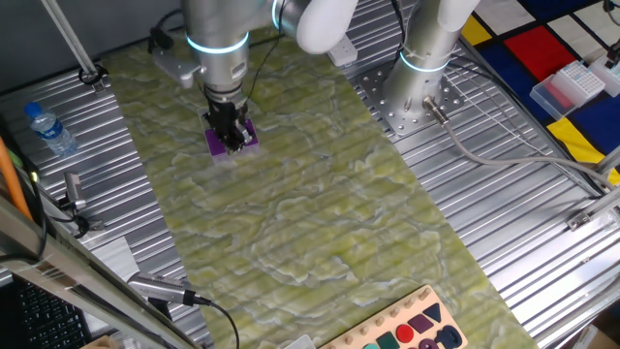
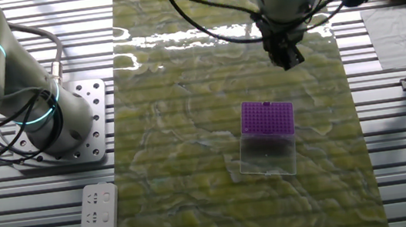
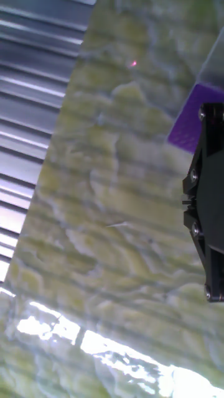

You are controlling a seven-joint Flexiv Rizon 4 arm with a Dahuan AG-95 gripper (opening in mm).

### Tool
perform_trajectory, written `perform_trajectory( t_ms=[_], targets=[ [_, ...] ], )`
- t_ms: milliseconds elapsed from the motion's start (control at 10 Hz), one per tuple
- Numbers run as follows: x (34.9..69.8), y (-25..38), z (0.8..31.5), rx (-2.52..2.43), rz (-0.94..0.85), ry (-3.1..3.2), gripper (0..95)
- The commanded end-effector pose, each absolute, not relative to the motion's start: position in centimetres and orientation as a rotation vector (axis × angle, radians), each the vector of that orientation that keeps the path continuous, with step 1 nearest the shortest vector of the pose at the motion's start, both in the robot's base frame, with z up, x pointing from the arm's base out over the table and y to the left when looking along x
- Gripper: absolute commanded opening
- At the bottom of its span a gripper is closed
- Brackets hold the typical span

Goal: Insert a small pipette tip into the holder for small pipette tips

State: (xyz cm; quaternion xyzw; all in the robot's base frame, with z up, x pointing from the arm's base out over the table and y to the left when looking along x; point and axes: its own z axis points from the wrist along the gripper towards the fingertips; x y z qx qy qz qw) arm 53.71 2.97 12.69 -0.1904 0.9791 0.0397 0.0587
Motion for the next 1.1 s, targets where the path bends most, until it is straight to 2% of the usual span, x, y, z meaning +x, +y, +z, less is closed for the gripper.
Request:
perform_trajectory(
  t_ms=[100,600,1100],
  targets=[
    [54.3,3.8,11.1,-0.594,0.119,2.962,0.0],
    [55.8,5.4,8.4,-0.668,0.114,2.949,0.0],
    [56.4,6.1,7.5,-0.681,0.120,2.936,0.0]
  ],
)
